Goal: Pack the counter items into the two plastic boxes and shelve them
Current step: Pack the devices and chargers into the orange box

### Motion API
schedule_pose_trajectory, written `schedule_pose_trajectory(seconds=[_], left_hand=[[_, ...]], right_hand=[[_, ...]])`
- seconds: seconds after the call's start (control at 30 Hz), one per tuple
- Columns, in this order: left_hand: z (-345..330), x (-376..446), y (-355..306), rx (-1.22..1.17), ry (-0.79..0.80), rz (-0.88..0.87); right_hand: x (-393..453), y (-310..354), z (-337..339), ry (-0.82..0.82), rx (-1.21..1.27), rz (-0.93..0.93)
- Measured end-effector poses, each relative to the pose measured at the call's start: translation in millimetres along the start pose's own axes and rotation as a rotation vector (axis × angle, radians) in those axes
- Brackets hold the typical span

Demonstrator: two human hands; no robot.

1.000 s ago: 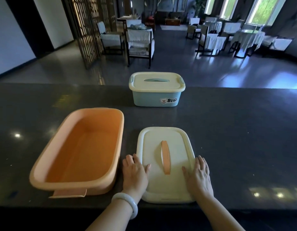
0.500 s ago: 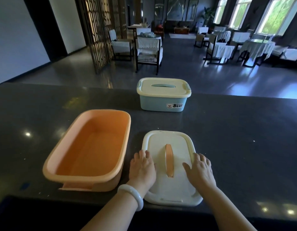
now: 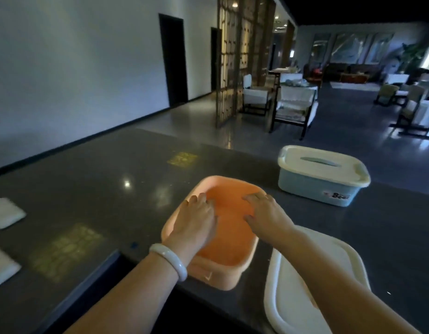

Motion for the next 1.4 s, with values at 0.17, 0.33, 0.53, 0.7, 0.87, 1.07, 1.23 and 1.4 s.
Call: schedule_pose_trajectory(seconds=[0.17, 0.33, 0.53, 0.7, 0.87, 1.07, 1.23, 1.4], left_hand=[[1, -45, 105, 0.112, 0.085, 0.180], [-2, -100, 206, 0.161, 0.142, 0.335], [-8, -154, 322, 0.156, 0.215, 0.480], [-19, -200, 400, 0.145, 0.273, 0.584], [-35, -249, 467, 0.106, 0.305, 0.760], [-65, -279, 509, -0.130, 0.226, 1.079], [-92, -285, 529, -0.243, 0.218, 1.342], [-105, -270, 539, -0.260, 0.120, 1.520]], right_hand=[[39, 125, -46, 0.102, -0.073, 0.298], [54, 240, -111, 0.254, -0.085, 0.481], [67, 344, -183, 0.399, -0.044, 0.575], [77, 416, -238, 0.493, -0.051, 0.605], [78, 479, -284, 0.553, -0.050, 0.634], [88, 515, -326, 0.621, 0.014, 0.644], [130, 541, -344, 0.560, 0.065, 0.634], [173, 572, -359, 0.513, 0.174, 0.641]])
Point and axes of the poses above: each hand's wrist, its own x-axis towards the middle knuckle, its own z-axis out of the back of the hand, y = z × x, the point moved 10 cm from there along x, towards the middle knuckle, and after that the axes turned 1 degree about -x, right-handed, at the moved point
